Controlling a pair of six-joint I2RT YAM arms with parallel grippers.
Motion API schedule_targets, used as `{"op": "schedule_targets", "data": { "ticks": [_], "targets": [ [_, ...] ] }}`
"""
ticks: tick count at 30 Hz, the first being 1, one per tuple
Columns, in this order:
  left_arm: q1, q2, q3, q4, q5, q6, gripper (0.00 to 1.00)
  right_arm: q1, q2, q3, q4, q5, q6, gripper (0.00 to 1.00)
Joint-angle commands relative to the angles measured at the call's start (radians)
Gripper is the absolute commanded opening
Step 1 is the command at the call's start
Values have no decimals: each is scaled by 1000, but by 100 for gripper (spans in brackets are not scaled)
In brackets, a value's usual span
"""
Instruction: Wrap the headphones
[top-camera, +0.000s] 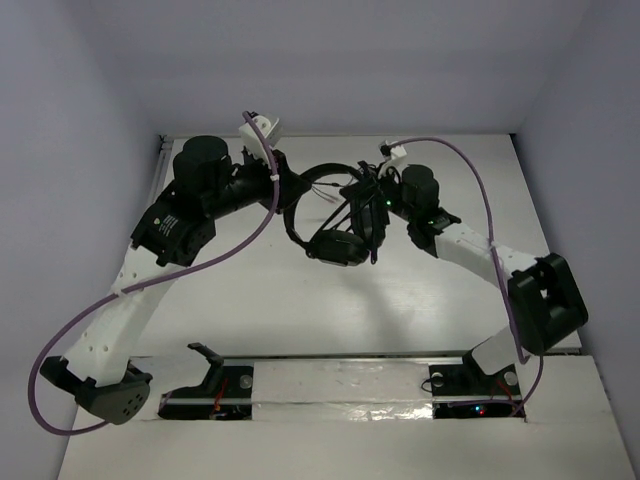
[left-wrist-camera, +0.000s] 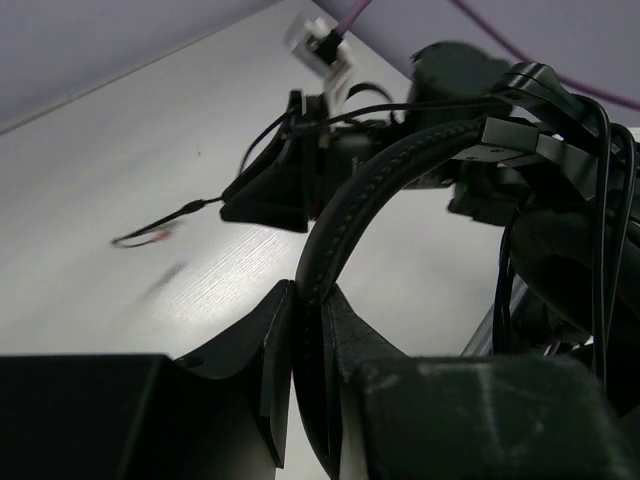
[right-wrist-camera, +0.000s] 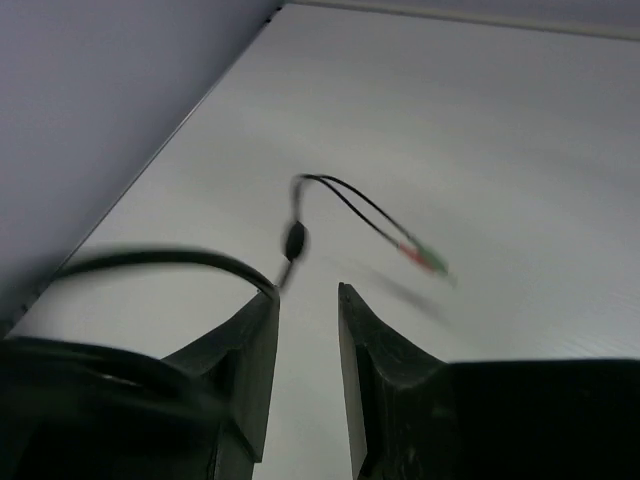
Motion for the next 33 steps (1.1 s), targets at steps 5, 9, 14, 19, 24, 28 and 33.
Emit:
{"op": "schedule_targets", "data": {
  "ticks": [5, 9, 14, 19, 24, 28, 33],
  "targets": [
    [-5, -4, 73, 101, 89, -77, 0, -9, 112, -40, 383, -133, 155, 35],
    [-5, 2, 102, 68, 57, -76, 0, -9, 123, -54, 430, -117, 170, 49],
    [4, 22, 142, 32, -21, -102, 0, -9, 15, -169, 450, -183, 181, 50],
    [26, 56, 160, 25, 12, -168, 0, -9, -70, -212, 306, -118, 186, 38],
    [36, 71, 188, 5, 31, -195, 0, -9, -177, -166, 81, 118, 120, 39],
    [36, 75, 216, 2, 47, -201, 0, -9, -222, -132, -68, 286, 107, 53],
    [36, 76, 245, -3, 41, -192, 0, -9, -216, -73, -166, 516, 123, 44]
  ]
}}
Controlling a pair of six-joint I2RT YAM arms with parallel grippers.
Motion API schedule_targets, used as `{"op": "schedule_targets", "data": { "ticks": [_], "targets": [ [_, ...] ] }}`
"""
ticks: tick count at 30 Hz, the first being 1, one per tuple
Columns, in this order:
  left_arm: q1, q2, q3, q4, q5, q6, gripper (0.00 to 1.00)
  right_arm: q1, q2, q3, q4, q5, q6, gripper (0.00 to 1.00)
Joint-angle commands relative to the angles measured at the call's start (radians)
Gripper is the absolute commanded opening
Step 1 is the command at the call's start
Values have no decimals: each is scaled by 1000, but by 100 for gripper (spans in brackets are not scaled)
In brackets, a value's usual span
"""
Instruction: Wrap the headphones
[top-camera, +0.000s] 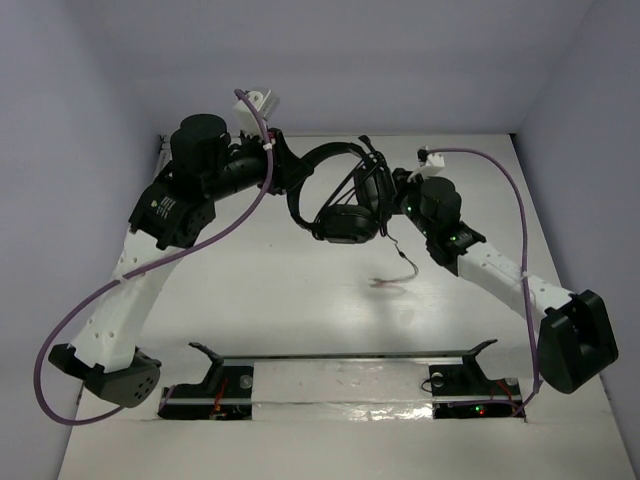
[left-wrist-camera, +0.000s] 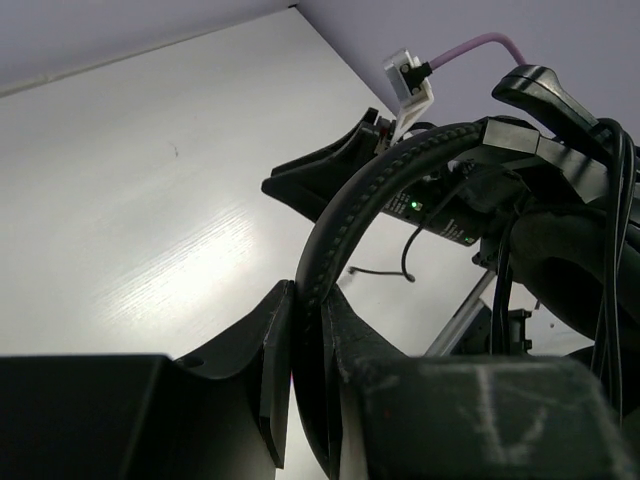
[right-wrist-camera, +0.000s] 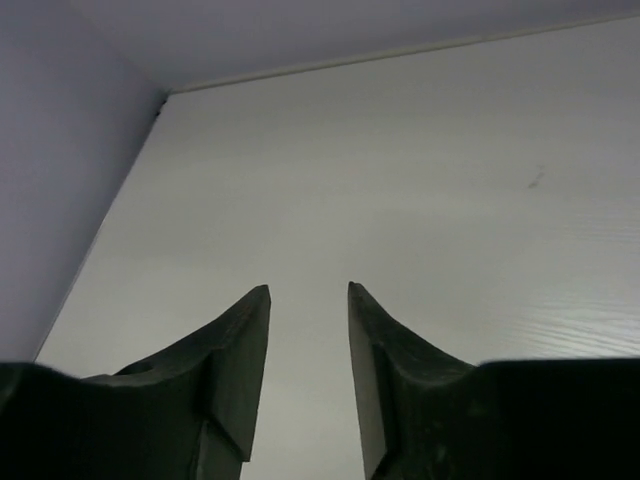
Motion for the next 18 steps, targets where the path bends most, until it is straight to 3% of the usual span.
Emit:
{"op": "schedule_targets", "data": {
  "ticks": [1, 2, 4, 5, 6, 9, 11, 13, 14, 15, 18],
  "targets": [
    [7, -17, 80, 65, 20, -30, 0, -4, -9, 68, -128, 229, -5, 42],
    [7, -10, 88, 56, 14, -27, 0, -4, -18, 76, -148, 256, 1, 30],
    [7, 1, 116, 50, 13, -21, 0, -4, -35, 85, -183, 338, 11, 18],
    [7, 3, 120, 53, 13, -21, 0, -4, -53, 87, -191, 347, 10, 5],
    [7, 4, 129, 51, 7, -18, 0, -4, -64, 87, -200, 353, 2, 0],
    [7, 13, 142, 48, -4, -10, 0, -13, -101, 76, -205, 320, -16, 0],
    [7, 24, 154, 39, -12, -4, 0, -13, -132, 18, -148, 216, -80, 0],
    [7, 41, 188, 30, -26, 0, 0, -13, -207, -42, -78, 36, -107, 5],
    [7, 47, 200, 18, -33, 3, 0, -13, -230, -100, -55, -19, -110, 27],
    [16, 52, 226, 13, -44, 5, 0, -13, -247, -122, -39, -102, -110, 37],
    [17, 82, 287, -4, -53, 2, 0, -13, -248, -155, -36, -211, -137, 49]
  ]
}}
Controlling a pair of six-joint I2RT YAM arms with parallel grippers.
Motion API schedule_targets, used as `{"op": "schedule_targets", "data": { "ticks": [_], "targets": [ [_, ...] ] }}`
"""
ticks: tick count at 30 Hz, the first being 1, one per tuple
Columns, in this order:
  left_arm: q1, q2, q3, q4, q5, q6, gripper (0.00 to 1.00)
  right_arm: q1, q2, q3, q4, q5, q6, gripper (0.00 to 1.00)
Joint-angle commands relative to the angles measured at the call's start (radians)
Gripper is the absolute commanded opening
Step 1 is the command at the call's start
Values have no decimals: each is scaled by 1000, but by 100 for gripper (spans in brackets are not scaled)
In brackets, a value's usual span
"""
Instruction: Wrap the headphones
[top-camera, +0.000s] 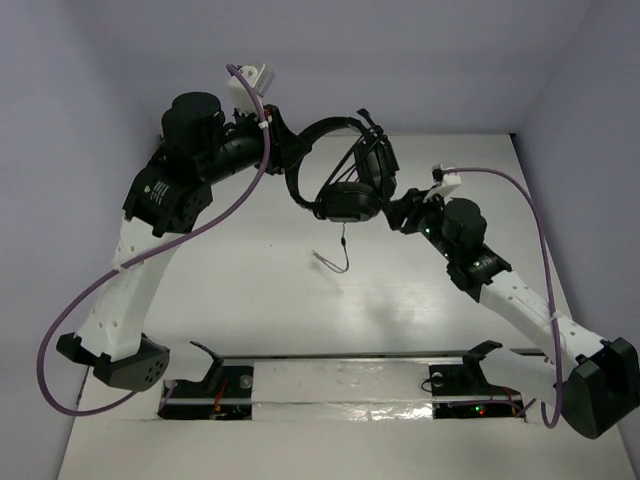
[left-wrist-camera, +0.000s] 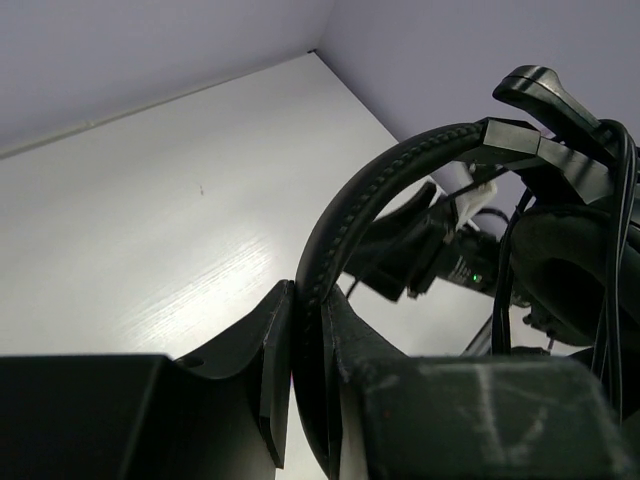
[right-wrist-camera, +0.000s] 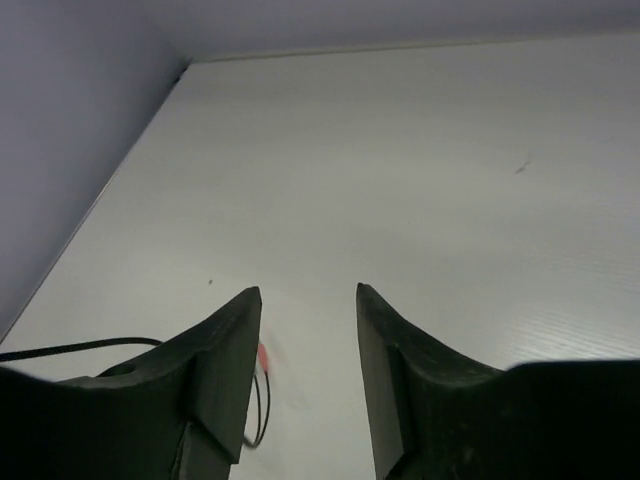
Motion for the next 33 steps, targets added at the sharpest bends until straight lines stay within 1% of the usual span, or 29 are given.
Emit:
{"op": "schedule_targets", "data": {
  "ticks": [1, 2, 4, 6, 9, 10, 11, 13, 14, 17, 18, 19, 21, 22, 23, 26, 32, 33],
  "targets": [
    [9, 19, 117, 39, -20, -13, 0, -3, 1, -39, 59, -214, -42, 50],
    [20, 29, 137, 26, -18, -10, 0, 7, -11, -53, 58, -233, -34, 53],
    [29, 60, 195, 7, -15, -3, 0, 7, -57, -130, 98, -338, 10, 53],
    [38, 78, 224, -16, -3, 0, 0, 17, -152, -170, 103, -413, 40, 53],
    [38, 83, 203, 1, 11, -3, 0, 39, -229, -205, 101, -515, 79, 54],
    [38, 80, 198, 4, 11, -6, 0, 39, -246, -208, 85, -506, 89, 54],
    [38, 76, 194, 15, 12, -7, 0, 39, -292, -210, 69, -438, 83, 54],
    [38, 79, 197, 16, 14, -10, 0, 39, -318, -210, 54, -380, 89, 54],
    [38, 82, 203, 9, 9, -9, 0, 39, -318, -187, 43, -363, 95, 52],
    [38, 91, 217, 4, -4, -9, 0, 39, -272, -159, 63, -429, 81, 52],
    [38, 92, 220, 4, 0, -10, 0, 39, -253, -147, 77, -482, 77, 54],
    [38, 92, 218, 5, 2, -12, 0, 39, -195, -133, 80, -512, 63, 54],
    [38, 92, 220, 9, 6, -13, 0, 39, -150, -101, 66, -535, 63, 54],
    [38, 92, 220, 9, 11, -15, 0, 39, -153, -107, 90, -521, 67, 55],
    [38, 92, 221, 6, 12, -15, 0, 39, -163, -115, 101, -503, 66, 57],
    [38, 89, 228, -2, 8, -10, 0, 39, -173, -115, 92, -454, 43, 61],
    [38, 95, 248, -8, 6, -7, 0, 39, -108, -110, 114, -419, 44, 62],
    [38, 95, 251, -10, 11, -7, 0, 39, -93, -107, 109, -382, 40, 62]
  ]
}}
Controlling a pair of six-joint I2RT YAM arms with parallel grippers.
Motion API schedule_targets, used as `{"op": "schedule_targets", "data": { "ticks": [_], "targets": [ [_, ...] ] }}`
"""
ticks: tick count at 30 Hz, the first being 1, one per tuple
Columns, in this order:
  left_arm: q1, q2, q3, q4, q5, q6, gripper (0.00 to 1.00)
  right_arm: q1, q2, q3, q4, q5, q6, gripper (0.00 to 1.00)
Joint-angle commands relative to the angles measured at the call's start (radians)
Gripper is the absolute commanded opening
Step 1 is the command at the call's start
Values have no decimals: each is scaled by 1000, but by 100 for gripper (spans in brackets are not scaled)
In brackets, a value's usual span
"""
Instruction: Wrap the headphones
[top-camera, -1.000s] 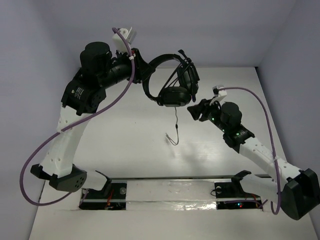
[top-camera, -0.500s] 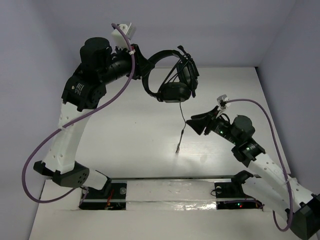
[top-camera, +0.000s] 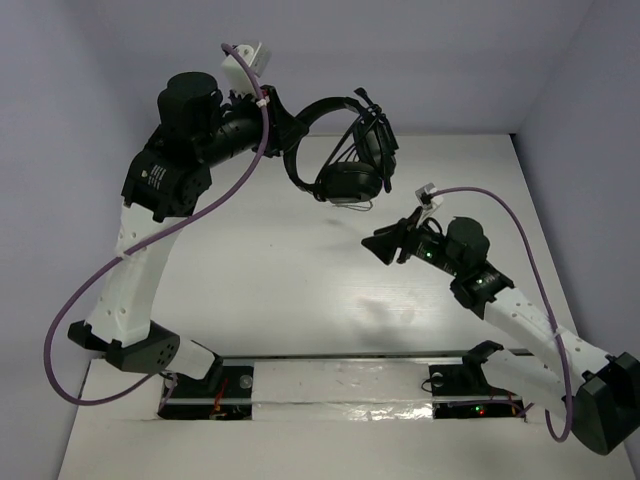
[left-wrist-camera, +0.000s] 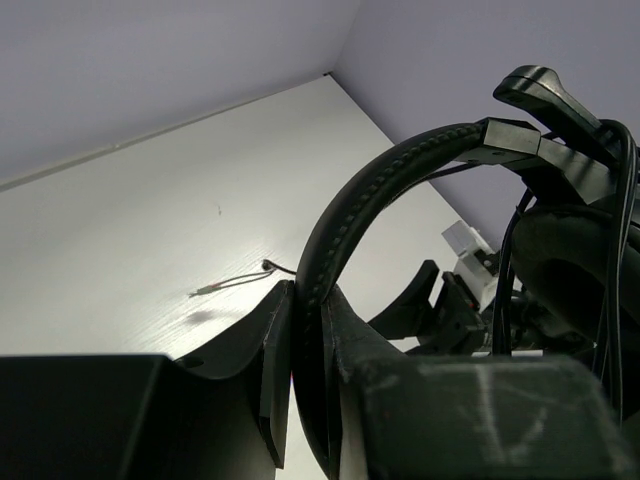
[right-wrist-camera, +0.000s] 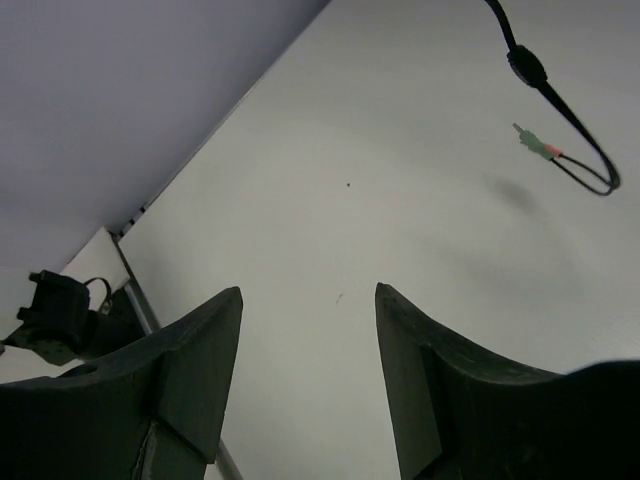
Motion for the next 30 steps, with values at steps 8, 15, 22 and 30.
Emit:
{"op": "schedule_targets", "data": {
  "ticks": [8, 15, 22, 30],
  "targets": [
    [6, -8, 82, 52, 22, -18, 0, 3, 35, 107, -61, 314, -89, 62],
    [6, -9, 65, 68, 58, -29, 0, 12, 134, 126, -87, 284, -103, 62],
    [6, -21, 61, 61, 48, -31, 0, 87, 241, 117, 101, 154, -37, 14],
    [6, -32, 52, 85, -13, -52, 0, 87, 264, 113, 119, 133, -26, 0]
  ]
}}
